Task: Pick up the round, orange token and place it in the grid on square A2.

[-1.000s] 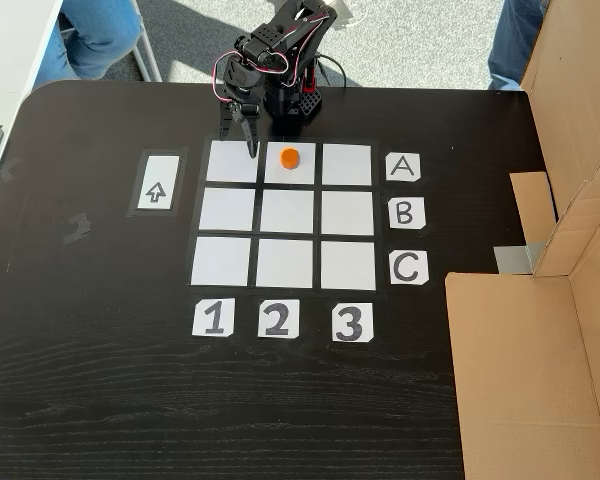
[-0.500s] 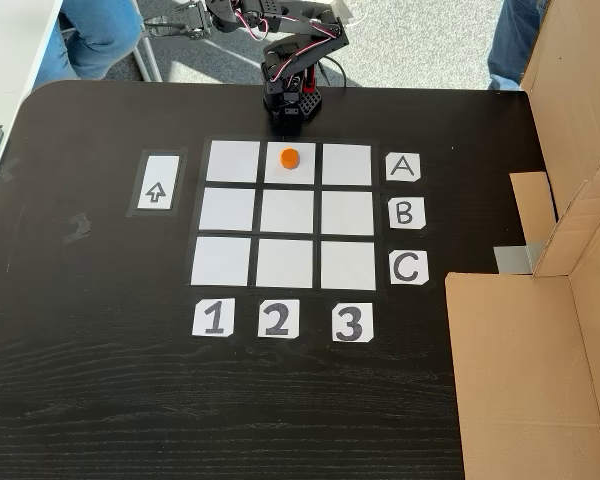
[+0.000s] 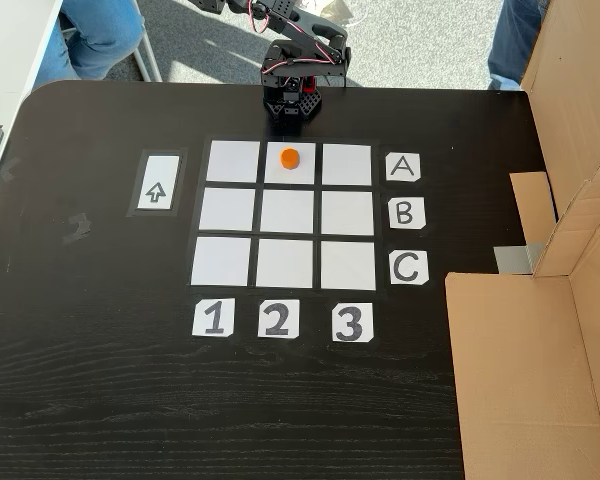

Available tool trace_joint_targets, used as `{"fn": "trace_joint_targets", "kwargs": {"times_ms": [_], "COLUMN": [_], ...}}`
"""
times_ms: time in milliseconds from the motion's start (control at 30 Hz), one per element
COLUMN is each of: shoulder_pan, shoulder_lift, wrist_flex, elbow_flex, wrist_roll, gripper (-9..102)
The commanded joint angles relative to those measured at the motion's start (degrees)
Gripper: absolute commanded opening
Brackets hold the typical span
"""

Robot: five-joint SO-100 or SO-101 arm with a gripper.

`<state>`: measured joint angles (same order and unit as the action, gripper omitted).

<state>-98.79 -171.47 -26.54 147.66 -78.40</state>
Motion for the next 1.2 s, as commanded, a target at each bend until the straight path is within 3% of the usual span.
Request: {"fn": "trace_joint_targets", "kwargs": {"times_ms": [0,300,733,1167], "shoulder_pan": [-0.62,2.64,4.13,3.34], "shoulder_lift": [-7.21,-17.14,-19.16,-19.25], "wrist_flex": [-0.53,-1.58,-10.63,-13.18], "elbow_flex": [8.26,23.38,27.51,27.60], "wrist_roll": [-1.14,0.09,1.76,1.49], "gripper": [0,0,1,0]}}
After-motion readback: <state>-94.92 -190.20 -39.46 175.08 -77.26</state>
